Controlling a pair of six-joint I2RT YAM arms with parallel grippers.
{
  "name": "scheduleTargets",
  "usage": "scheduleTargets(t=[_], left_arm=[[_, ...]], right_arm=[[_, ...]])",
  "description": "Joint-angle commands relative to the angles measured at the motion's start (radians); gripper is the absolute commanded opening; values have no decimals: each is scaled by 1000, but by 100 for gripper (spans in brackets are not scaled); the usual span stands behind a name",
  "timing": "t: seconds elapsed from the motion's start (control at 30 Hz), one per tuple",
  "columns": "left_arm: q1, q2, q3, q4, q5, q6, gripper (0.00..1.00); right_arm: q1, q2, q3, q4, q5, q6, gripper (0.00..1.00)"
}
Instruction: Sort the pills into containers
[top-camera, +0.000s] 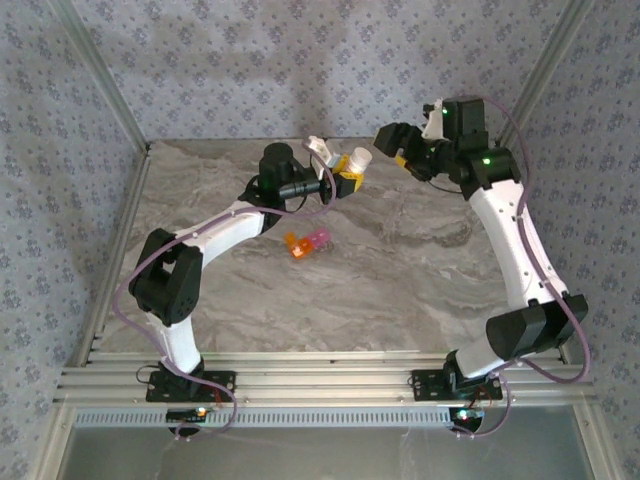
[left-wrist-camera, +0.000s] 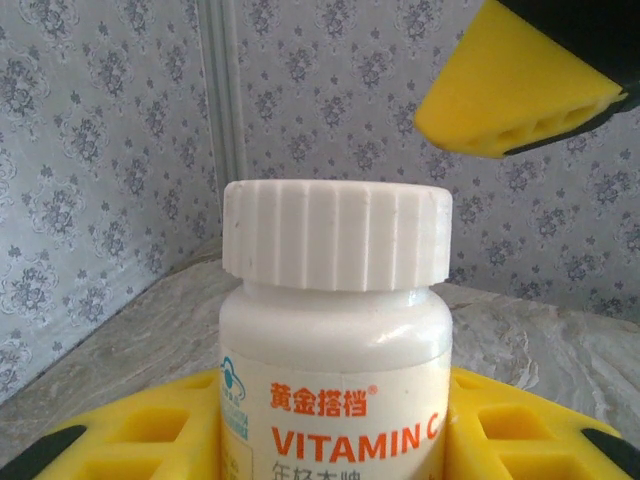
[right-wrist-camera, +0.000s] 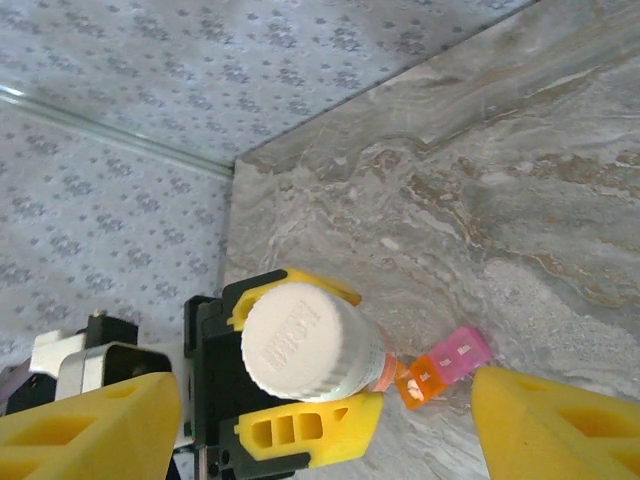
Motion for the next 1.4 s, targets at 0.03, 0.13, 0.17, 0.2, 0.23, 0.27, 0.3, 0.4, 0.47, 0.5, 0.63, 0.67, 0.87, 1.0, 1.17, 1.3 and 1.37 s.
scheduleTargets(t=[0.03,0.13,0.17,0.2,0.23,0.27,0.3,0.4,0.47,0.5,0.63,0.67,0.87,1.0,1.17,1.3,1.37], left_arm=[[7,-34,42,48,51,-19,0],[10,-31,51,41,72,-26,0],[11,-31,53,35,75,-25,0],[12,-32,57,31,79,-27,0],[11,-30,56,28,81,-26,0],[12,-31,58,28,83,-27,0],[11,-30,59,28,86,-29,0],[11,-28,62,27,92,-35,0],[12,-28,59,28,92,-37,0],[12,-30,58,29,93,-38,0],[11,-33,54,32,93,-39,0],[12,-34,52,33,91,-39,0],[12,-39,44,35,87,-37,0],[12,-37,46,35,83,-36,0],[-1,-40,45,24,-12,12,0],[-39,-49,40,-14,-149,144,0],[-56,-53,32,-7,-208,188,0]], right_arm=[[-6,55,80,-50,-106,-199,78],[3,104,158,-110,-98,-302,79],[5,120,182,-130,-93,-323,79],[9,136,209,-154,-85,-345,79],[15,154,238,-178,-78,-364,79],[19,169,259,-199,-72,-378,79],[25,183,281,-221,-64,-391,79],[41,214,319,-250,-56,-409,79],[49,224,323,-255,-50,-411,78],[52,229,323,-256,-52,-411,78],[56,244,317,-258,-53,-411,75],[56,245,317,-258,-54,-411,74],[57,254,313,-267,-54,-399,49],[69,240,275,-256,-31,-356,42],[120,188,167,-212,120,-138,37],[197,122,29,-117,273,114,36],[222,104,-12,-66,307,188,36]])
